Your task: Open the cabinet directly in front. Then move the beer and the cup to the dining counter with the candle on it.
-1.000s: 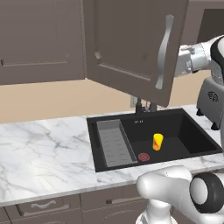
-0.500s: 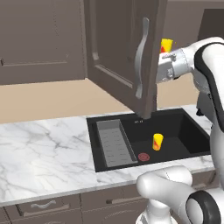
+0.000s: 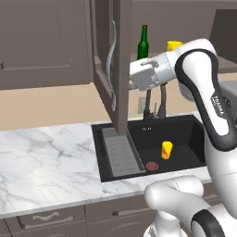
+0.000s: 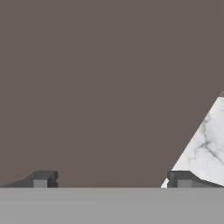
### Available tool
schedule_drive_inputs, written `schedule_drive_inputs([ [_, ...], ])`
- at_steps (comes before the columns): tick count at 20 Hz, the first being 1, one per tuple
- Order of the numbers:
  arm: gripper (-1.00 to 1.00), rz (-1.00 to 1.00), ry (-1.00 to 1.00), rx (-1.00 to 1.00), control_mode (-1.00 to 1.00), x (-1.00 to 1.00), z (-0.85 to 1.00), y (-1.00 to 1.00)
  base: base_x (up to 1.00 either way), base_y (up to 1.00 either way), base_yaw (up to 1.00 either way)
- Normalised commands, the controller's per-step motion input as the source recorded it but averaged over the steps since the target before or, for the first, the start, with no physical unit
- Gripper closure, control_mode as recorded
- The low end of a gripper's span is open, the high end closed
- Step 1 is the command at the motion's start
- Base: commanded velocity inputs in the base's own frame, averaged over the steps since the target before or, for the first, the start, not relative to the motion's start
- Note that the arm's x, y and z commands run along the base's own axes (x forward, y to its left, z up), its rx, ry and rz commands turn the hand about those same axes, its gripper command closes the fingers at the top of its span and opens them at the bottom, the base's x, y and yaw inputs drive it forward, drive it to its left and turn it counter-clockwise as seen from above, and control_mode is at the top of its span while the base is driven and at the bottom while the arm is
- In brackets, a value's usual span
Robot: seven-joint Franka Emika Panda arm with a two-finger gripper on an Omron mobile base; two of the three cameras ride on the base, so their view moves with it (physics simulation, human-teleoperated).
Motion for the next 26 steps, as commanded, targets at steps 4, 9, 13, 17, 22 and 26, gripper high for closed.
schedule_drive_inputs([
  [4, -1.00, 0.00, -0.07, -0.07, -1.00, -0.25, 0.00, 0.12, 0.00, 0.00, 0.00],
  [9, -1.00, 0.00, -0.10, -0.07, -1.00, -0.11, 0.00, 0.00, 0.00, 0.00, 0.00],
  [13, -1.00, -0.03, -0.12, -0.05, -1.00, 0.00, 0.02, -0.30, 0.00, 0.00, 0.00],
  [17, -1.00, -0.11, -0.11, -0.04, -1.00, 0.00, 0.10, -0.45, 0.00, 0.00, 0.00],
  [22, -1.00, -0.15, -0.07, -0.03, -1.00, 0.18, 0.23, -0.47, 0.00, 0.00, 0.00],
  [26, -1.00, -0.22, 0.00, -0.04, -1.00, 0.40, 0.30, -0.40, 0.00, 0.00, 0.00],
])
